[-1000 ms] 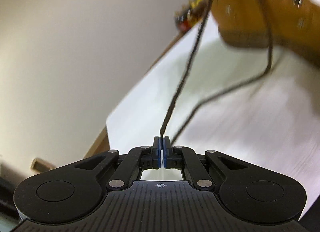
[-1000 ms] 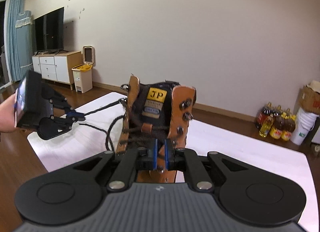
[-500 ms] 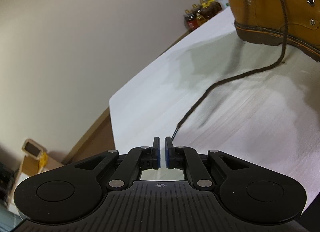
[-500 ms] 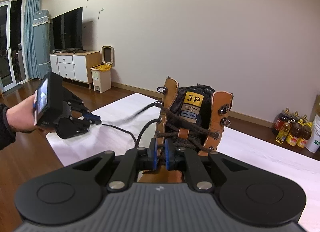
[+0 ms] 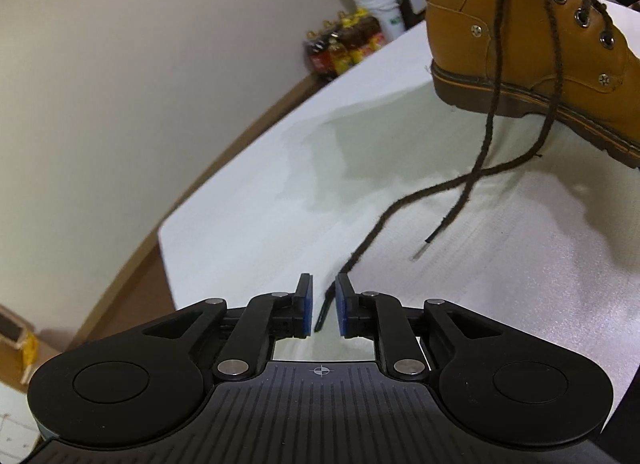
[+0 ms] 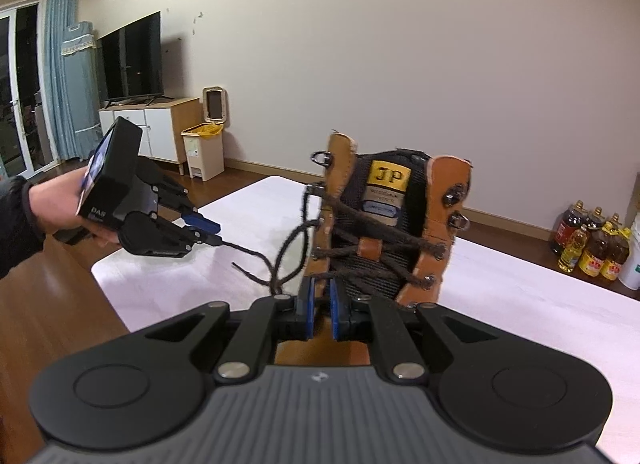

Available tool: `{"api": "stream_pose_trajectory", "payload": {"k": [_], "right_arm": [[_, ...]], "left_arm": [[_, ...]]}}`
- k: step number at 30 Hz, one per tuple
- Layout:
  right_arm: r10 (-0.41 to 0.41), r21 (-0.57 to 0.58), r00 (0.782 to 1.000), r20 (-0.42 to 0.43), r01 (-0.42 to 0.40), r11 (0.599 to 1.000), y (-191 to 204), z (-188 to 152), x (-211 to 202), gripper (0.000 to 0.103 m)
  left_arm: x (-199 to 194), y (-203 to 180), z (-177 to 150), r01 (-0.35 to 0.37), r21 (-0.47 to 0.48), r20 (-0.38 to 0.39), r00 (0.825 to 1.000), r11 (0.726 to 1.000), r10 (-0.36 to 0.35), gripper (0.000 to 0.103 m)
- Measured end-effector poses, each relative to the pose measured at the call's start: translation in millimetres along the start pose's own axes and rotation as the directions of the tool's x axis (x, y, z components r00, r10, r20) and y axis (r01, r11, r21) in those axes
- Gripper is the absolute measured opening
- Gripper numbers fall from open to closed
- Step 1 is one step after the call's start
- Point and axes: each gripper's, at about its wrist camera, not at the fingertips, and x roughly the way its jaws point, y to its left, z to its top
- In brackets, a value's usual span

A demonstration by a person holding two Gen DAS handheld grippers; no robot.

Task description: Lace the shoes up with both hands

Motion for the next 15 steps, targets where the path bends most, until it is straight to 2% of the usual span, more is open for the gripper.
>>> {"api": "stream_pose_trajectory", "payload": {"k": [1, 2, 3, 7, 10, 12, 15], "right_arm": [[0.001, 0.006, 1.000, 0.001, -0.001, 1.000, -1, 0, 0, 0.009], [0.002, 0.013, 1.000, 0.002, -0.002, 1.000, -3, -1, 0, 0.009], [0.002, 0.019, 1.000, 0.003, -0.002, 1.000, -4, -1, 0, 0.009], [0.007, 0.044, 1.000, 0.008, -0.008, 0.999, -9, -2, 1, 0.009], [0.017, 0.052, 1.000, 0.011, -0.018, 0.999, -9, -4, 2, 0.009], [0.023, 0.051, 1.000, 0.012, -0.023, 0.998, -9, -6, 0, 0.009], [0.034, 0.065, 0.999, 0.018, -0.035, 0.997, -9, -10, -4, 0.009]], "left_arm": [[3, 5, 2, 0.024, -0.008, -0.006, 1.000, 1.000, -0.024, 0.011], [4, 6, 3, 0.033, -0.013, -0.008, 0.999, 0.999, -0.033, 0.003], [6, 11, 4, 0.068, -0.040, -0.017, 0.997, 0.997, -0.069, 0.000], [2, 15, 6, 0.159, -0.102, -0.052, 0.985, 0.982, -0.165, 0.000], [-24, 0, -7, 0.181, -0.071, -0.056, 0.981, 0.981, -0.185, 0.000], [-41, -8, -18, 0.230, -0.090, -0.039, 0.971, 0.969, -0.234, 0.000], [-71, -33, -34, 0.356, -0.108, -0.003, 0.933, 0.928, -0.359, 0.000]]}}
